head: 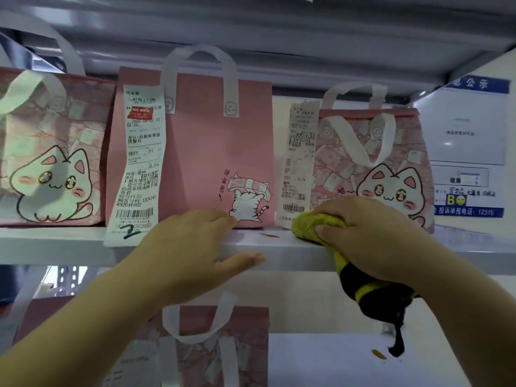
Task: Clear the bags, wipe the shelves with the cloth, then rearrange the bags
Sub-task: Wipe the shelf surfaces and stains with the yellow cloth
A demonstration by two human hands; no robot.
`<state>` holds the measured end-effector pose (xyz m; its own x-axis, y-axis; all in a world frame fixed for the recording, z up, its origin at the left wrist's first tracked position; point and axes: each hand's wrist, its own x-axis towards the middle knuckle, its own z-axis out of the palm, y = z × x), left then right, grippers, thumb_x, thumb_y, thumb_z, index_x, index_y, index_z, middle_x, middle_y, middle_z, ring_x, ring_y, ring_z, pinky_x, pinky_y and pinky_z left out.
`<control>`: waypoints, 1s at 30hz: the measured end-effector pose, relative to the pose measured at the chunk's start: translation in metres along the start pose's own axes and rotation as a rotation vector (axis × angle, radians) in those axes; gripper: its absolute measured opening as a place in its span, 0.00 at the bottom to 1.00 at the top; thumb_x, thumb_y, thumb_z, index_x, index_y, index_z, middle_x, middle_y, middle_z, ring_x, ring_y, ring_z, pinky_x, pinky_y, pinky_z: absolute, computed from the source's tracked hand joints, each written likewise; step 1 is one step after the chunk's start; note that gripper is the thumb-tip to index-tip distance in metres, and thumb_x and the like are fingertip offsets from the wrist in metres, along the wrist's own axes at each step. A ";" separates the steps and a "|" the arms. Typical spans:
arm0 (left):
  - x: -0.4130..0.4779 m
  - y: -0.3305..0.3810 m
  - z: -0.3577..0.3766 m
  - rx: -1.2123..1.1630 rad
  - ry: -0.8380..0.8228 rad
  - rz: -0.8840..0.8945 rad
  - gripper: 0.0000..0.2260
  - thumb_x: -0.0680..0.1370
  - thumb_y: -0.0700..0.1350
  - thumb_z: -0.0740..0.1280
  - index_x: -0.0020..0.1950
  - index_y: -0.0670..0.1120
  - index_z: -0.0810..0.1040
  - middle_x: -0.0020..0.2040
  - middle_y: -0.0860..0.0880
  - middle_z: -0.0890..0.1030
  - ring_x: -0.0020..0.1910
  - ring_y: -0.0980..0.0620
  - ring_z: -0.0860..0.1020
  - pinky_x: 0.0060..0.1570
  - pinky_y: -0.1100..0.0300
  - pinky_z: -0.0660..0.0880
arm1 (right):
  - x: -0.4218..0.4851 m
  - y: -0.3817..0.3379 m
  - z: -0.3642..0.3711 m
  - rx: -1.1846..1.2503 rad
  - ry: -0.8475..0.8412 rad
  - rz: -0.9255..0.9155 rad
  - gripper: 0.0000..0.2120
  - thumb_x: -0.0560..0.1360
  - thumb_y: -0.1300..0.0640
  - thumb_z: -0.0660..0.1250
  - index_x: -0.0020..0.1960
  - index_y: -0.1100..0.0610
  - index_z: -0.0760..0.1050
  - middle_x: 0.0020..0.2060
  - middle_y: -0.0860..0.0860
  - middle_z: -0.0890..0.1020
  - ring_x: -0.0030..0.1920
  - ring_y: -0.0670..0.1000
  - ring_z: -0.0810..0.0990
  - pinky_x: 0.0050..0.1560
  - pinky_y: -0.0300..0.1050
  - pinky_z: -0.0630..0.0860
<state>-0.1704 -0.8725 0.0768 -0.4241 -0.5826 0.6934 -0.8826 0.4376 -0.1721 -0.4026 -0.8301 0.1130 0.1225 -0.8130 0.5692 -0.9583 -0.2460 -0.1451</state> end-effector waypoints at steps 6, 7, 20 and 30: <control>0.004 -0.001 0.006 0.021 -0.015 0.006 0.45 0.62 0.77 0.34 0.66 0.56 0.68 0.63 0.58 0.72 0.60 0.56 0.72 0.57 0.58 0.70 | 0.007 -0.003 0.001 0.055 -0.047 0.001 0.11 0.77 0.47 0.58 0.54 0.47 0.77 0.48 0.44 0.80 0.48 0.47 0.76 0.53 0.50 0.74; 0.004 -0.001 0.006 0.019 -0.010 0.008 0.44 0.62 0.77 0.34 0.65 0.56 0.68 0.62 0.58 0.73 0.60 0.56 0.72 0.57 0.58 0.71 | 0.009 -0.006 0.001 0.074 -0.063 -0.004 0.11 0.77 0.47 0.58 0.55 0.46 0.77 0.49 0.43 0.80 0.49 0.47 0.76 0.54 0.49 0.74; -0.005 -0.004 -0.005 -0.001 0.050 -0.069 0.31 0.67 0.74 0.49 0.48 0.52 0.77 0.43 0.56 0.75 0.43 0.54 0.73 0.42 0.57 0.74 | 0.037 -0.044 0.005 0.044 -0.303 -0.134 0.17 0.78 0.47 0.58 0.66 0.40 0.70 0.66 0.41 0.72 0.62 0.47 0.70 0.52 0.38 0.64; -0.006 -0.009 -0.006 -0.009 0.055 -0.077 0.33 0.63 0.75 0.50 0.46 0.52 0.79 0.40 0.56 0.77 0.39 0.54 0.75 0.40 0.56 0.76 | 0.038 -0.031 -0.004 -0.088 -0.278 -0.011 0.15 0.77 0.51 0.60 0.62 0.42 0.74 0.61 0.46 0.76 0.55 0.48 0.72 0.52 0.44 0.66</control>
<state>-0.1593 -0.8690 0.0783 -0.3428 -0.5767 0.7416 -0.9102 0.3993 -0.1102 -0.3694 -0.8509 0.1424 0.1875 -0.9269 0.3250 -0.9737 -0.2189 -0.0626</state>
